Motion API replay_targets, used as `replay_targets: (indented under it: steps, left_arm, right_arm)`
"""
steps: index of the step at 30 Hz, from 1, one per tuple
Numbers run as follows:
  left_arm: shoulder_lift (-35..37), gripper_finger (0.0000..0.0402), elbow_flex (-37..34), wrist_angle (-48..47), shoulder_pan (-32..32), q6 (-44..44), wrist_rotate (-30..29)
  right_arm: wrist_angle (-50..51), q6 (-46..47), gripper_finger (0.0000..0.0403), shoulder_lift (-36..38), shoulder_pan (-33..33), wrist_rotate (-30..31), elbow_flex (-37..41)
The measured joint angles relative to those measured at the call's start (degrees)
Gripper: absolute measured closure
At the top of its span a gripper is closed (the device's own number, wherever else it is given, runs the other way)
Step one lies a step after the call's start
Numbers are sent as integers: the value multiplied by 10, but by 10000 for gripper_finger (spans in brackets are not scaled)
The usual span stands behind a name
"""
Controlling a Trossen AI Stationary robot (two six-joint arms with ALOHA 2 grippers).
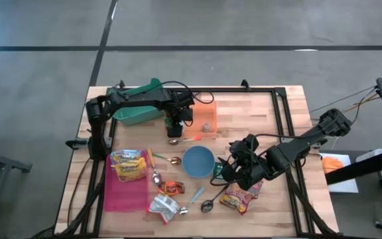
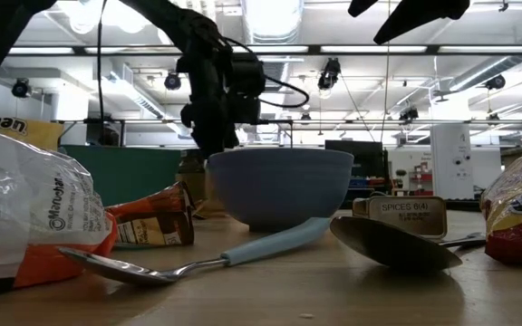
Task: Pick & Place Food Item
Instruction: Put the white spice bottle into the orange bin
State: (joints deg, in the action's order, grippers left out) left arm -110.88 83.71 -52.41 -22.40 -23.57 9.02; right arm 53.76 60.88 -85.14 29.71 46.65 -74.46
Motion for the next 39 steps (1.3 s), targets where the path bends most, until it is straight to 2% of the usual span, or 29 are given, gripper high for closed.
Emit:
replay_targets:
  steps: [15, 29, 39]
  left_arm:
    - [3, 159, 2, 6, 0, 57, 1]
    - [9, 157, 3, 6, -1, 61, -5]
    - [10, 157, 19, -8, -1, 99, -12]
  right_arm:
    - [0, -2, 48, 0, 0, 0, 0]
    - [0, -2, 48, 0, 0, 0, 0]
    - [0, 2, 48, 0, 0, 0, 0]
